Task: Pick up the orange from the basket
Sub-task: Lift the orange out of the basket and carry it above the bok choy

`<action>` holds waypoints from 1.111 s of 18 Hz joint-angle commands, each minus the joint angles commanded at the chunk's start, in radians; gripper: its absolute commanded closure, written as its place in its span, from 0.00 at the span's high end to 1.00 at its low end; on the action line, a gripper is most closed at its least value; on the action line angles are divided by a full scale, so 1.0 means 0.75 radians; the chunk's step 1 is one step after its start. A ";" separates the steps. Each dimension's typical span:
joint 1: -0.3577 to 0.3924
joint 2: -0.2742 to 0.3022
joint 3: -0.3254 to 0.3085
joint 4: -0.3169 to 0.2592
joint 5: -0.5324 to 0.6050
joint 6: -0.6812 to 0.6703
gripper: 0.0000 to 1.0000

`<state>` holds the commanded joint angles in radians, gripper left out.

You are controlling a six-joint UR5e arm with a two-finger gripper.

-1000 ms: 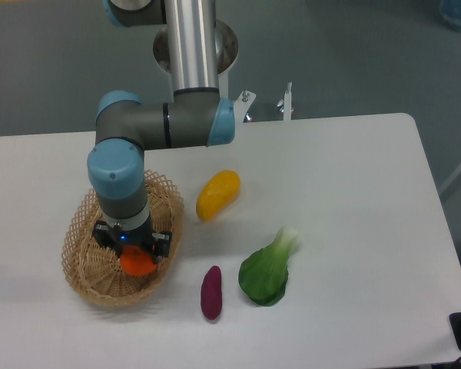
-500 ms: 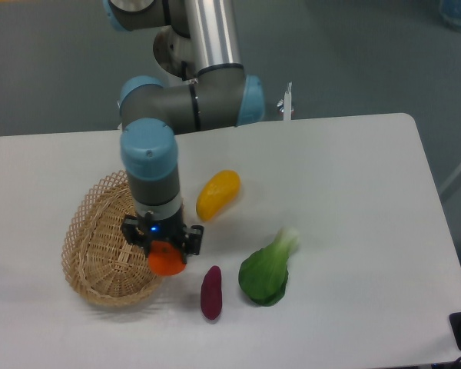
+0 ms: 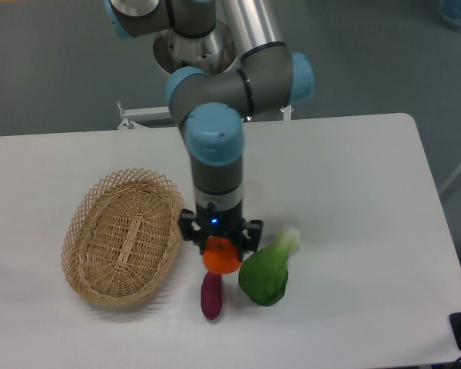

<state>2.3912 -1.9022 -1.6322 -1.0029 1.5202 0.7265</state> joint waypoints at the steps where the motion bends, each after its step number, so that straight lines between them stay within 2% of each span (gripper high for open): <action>1: 0.037 0.010 0.002 -0.049 0.000 0.088 0.47; 2: 0.078 0.020 0.000 -0.094 0.000 0.212 0.48; 3: 0.102 0.023 0.000 -0.103 0.000 0.286 0.49; 8: 0.166 0.002 0.035 -0.099 0.004 0.499 0.49; 10: 0.180 -0.016 0.055 -0.103 0.006 0.602 0.53; 11: 0.188 -0.030 0.069 -0.103 0.018 0.643 0.52; 14: 0.199 -0.055 0.104 -0.105 0.037 0.649 0.51; 20: 0.199 -0.057 0.102 -0.095 0.041 0.663 0.52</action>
<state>2.5403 -1.9451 -1.5554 -1.0738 1.5508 1.2241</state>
